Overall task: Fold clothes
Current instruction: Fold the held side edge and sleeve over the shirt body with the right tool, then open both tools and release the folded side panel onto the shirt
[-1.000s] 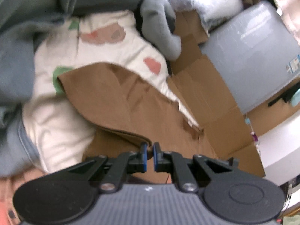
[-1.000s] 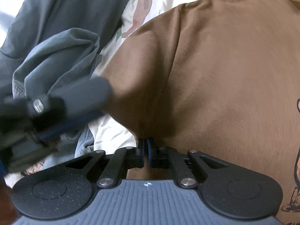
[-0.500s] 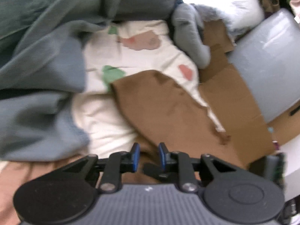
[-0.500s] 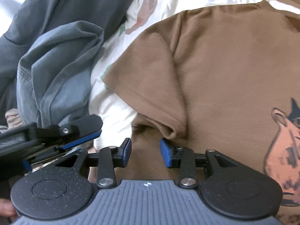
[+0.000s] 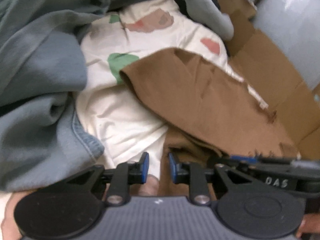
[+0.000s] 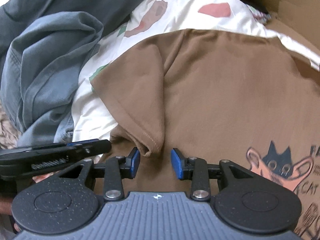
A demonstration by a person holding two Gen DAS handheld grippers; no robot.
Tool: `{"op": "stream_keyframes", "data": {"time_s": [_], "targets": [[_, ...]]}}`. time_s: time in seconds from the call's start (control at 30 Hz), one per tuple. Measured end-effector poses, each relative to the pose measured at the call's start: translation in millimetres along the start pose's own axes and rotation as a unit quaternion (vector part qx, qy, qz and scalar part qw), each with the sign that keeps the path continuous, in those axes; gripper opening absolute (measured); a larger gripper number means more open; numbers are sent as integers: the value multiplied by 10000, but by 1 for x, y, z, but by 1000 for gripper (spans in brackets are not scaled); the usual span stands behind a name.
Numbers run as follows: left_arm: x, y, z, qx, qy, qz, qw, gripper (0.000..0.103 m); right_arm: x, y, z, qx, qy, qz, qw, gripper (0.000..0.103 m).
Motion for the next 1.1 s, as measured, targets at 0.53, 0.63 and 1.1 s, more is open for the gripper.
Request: {"op": "stream_keyframes", "data": {"time_s": [0.53, 0.63, 1.1], "targets": [[-4, -9, 9, -360, 8, 446, 9984, 6, -8, -7, -18, 64, -323, 161, 9993, 6], [-5, -8, 12, -373, 42, 411, 9985, 6, 0, -8, -13, 76, -229, 228, 9994, 6], [-28, 3, -20, -238, -182, 304, 9991, 28, 29, -14, -19, 169, 234, -226, 9993, 30]]}}
Point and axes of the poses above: each gripper's, at about its wrist camera, not at the fingertips, and z roughly the way its jaws point, y to its left, x to its underside, the point moved 10 cm from there along z, roughly the way its jaws point, and after that the axes turned 3 degrees about -x, right-handed, at the moved point
